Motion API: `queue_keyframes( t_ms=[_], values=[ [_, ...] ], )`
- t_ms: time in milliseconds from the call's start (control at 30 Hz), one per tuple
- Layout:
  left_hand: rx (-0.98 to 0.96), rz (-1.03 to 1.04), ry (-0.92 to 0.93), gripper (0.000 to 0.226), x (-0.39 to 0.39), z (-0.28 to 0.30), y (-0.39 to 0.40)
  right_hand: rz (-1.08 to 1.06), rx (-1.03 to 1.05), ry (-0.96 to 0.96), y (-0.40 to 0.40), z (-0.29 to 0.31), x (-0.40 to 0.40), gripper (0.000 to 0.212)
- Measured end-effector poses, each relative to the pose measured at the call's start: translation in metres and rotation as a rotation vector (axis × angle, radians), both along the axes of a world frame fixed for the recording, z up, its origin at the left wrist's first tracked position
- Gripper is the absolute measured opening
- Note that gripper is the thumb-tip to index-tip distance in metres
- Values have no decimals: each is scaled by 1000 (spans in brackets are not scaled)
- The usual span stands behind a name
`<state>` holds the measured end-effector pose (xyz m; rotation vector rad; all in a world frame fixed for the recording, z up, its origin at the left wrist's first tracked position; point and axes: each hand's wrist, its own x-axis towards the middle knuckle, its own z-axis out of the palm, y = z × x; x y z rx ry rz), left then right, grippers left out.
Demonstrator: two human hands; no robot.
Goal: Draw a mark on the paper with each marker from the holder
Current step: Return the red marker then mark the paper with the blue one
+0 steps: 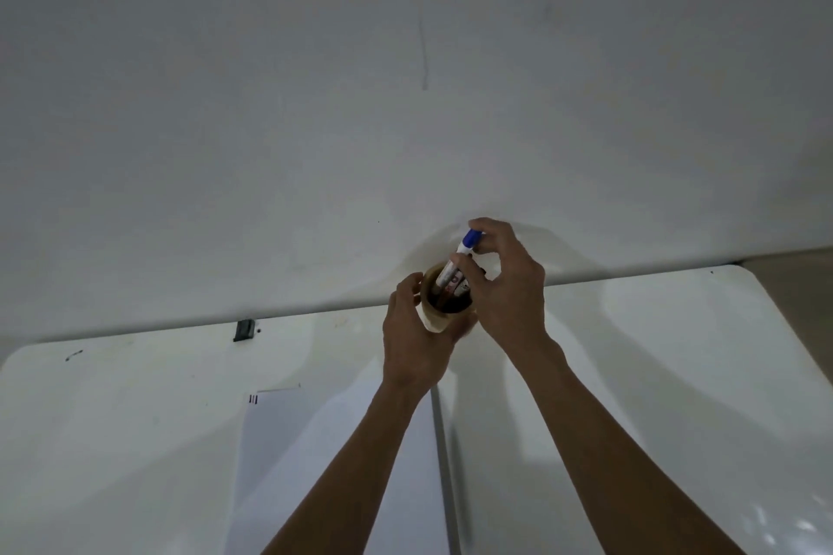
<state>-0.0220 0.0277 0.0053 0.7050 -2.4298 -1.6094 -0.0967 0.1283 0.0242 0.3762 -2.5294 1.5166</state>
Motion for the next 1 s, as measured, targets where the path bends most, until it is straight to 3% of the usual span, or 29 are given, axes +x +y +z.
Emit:
queue_keyframes(
  t_ms=[267,700,1000],
  values=[
    [1,2,38,66,0,-13,-4,-43,141,10,3,-11,1,9],
    [20,9,60,67,0,-10,-3,-31,4,-73,13,-5,7,26],
    [-38,10,17,83,2,-12,-4,-28,-91,-155,23,2,9,28]
  ],
)
